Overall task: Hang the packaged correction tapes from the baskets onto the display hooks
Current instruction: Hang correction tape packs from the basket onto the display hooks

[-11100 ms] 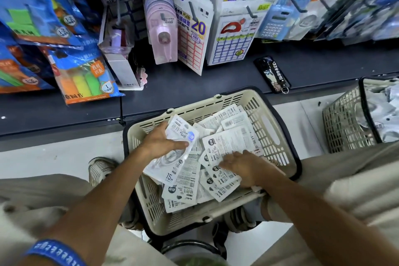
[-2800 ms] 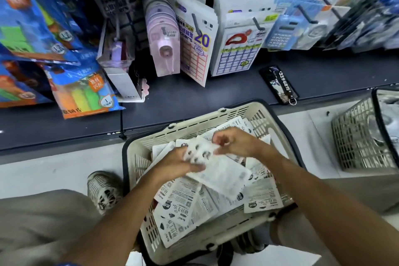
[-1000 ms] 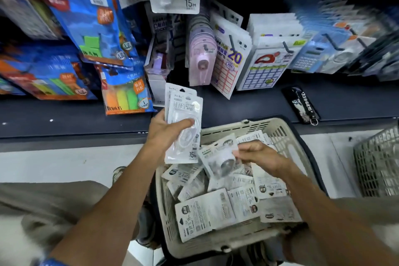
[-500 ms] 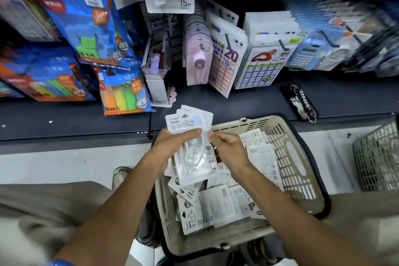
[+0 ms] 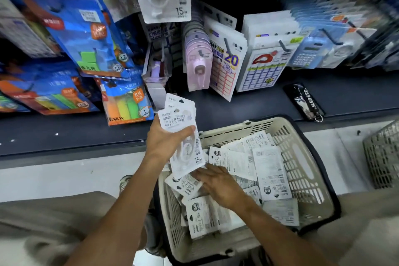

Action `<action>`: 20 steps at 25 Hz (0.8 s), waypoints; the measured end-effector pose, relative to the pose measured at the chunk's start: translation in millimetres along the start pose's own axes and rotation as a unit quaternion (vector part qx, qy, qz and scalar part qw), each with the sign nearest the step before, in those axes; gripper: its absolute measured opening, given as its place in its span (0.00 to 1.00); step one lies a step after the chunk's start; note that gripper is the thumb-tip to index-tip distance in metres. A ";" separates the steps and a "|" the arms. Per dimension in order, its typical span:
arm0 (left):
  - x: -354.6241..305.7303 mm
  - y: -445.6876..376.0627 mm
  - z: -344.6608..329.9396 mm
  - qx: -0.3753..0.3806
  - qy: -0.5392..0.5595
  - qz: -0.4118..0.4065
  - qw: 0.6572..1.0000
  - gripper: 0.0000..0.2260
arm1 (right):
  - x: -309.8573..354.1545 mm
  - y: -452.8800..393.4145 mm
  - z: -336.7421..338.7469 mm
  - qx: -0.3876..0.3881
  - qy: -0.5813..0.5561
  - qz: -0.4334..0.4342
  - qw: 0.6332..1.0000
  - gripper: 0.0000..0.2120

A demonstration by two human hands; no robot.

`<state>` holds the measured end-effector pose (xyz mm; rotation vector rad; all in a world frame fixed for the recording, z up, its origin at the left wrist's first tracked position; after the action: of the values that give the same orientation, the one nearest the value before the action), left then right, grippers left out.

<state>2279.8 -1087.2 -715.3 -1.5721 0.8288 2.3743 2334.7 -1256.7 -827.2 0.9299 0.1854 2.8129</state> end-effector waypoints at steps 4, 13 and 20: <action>-81.3 10.2 14.6 -0.014 -0.048 -0.119 0.992 0.27 | -37.3 16.0 92.3 -0.241 -0.340 -0.121 0.901 0.11; -270.5 65.8 136.5 -0.089 -0.088 -0.290 0.949 0.29 | 31.8 12.4 253.8 -0.320 -0.572 -0.095 0.749 0.09; -265.0 57.4 161.6 -0.067 0.085 -0.266 0.958 0.23 | 170.7 -40.4 394.2 -0.415 -0.396 0.076 0.816 0.15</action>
<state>2239.9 -1007.3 -412.6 -1.7921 0.2198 1.9574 2441.3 -1157.7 -421.0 1.7125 -1.1429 1.9476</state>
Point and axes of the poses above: each hand's wrist, its own y-axis away from the middle knuckle, its own z-axis out of the back of the hand, x = y × z, the point moved 9 cm from there along -y, towards the middle knuckle, and after that the axes turned 5 degrees about -y, right-handed, at the moved point
